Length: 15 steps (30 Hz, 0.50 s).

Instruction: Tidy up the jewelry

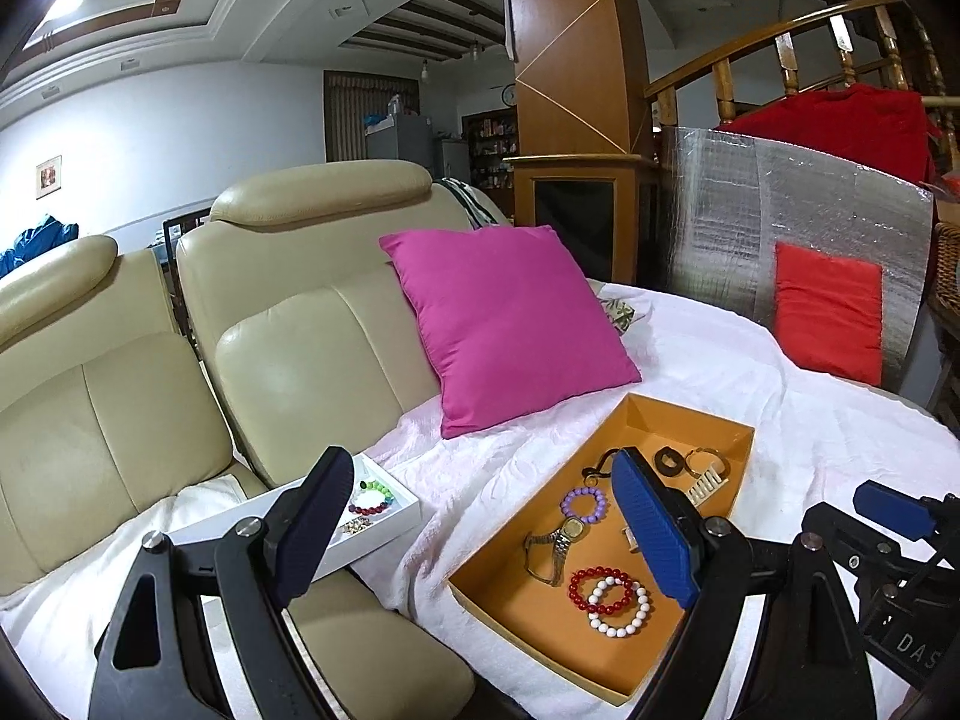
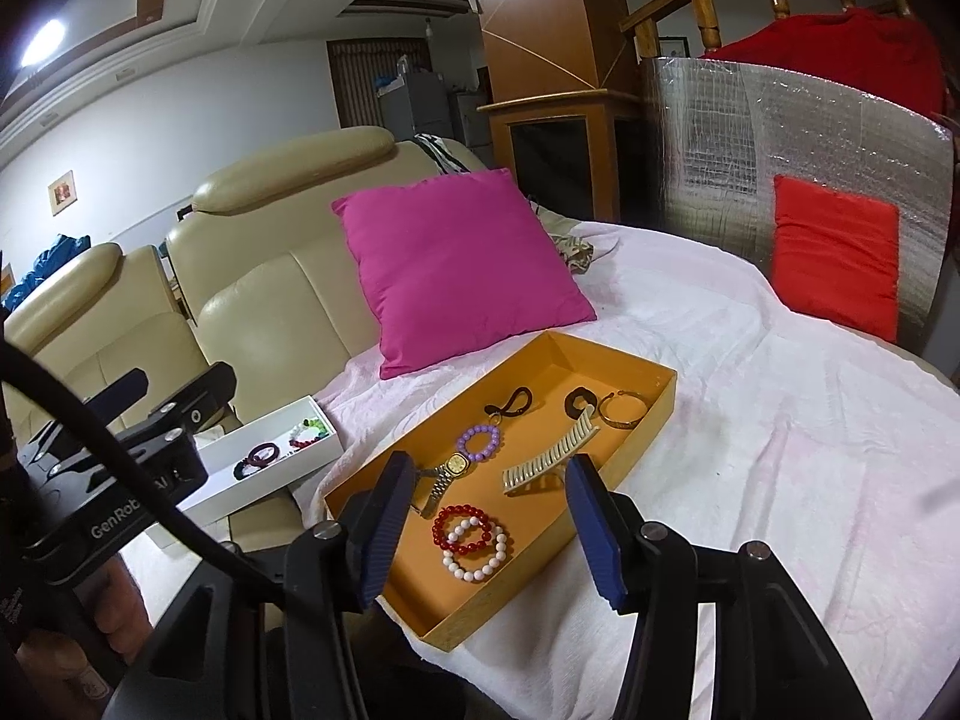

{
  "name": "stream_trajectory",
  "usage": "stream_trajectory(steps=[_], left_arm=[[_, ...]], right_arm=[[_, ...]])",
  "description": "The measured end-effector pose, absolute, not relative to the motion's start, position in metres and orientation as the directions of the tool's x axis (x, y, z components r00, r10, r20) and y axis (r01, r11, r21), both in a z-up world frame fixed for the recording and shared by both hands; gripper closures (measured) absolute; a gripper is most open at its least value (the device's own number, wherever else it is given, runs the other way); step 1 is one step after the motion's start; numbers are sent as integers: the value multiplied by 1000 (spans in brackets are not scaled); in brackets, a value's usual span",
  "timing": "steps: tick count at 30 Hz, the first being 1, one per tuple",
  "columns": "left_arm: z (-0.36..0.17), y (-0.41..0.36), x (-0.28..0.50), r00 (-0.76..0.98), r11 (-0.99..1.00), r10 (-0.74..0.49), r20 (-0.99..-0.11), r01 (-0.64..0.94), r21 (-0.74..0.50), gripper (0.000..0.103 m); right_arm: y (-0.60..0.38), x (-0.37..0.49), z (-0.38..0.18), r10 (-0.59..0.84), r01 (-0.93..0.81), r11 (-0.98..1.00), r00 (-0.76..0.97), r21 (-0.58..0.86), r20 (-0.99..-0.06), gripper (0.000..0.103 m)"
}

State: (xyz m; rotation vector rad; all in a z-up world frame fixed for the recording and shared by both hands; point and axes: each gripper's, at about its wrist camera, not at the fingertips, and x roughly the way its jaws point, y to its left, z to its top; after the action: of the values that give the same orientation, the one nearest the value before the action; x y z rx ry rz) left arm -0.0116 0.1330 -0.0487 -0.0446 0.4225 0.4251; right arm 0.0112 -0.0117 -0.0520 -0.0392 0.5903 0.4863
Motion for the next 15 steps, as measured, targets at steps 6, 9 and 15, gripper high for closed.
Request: stream_trajectory(steps=[6, 9, 15], left_arm=[[-44, 130, -15, 831, 914, 385, -402, -403, 41, 15], [-42, 127, -14, 833, 917, 379, -402, -396, 45, 15], [-41, 128, -13, 836, 921, 369, -405, -387, 42, 15]], right_arm=[[-11, 6, -48, 426, -451, 888, 728, 92, -538, 46], [-14, 6, -47, 423, -447, 890, 730, 93, -537, 46], [-16, 7, -45, 418, -443, 892, 733, 90, -536, 46]])
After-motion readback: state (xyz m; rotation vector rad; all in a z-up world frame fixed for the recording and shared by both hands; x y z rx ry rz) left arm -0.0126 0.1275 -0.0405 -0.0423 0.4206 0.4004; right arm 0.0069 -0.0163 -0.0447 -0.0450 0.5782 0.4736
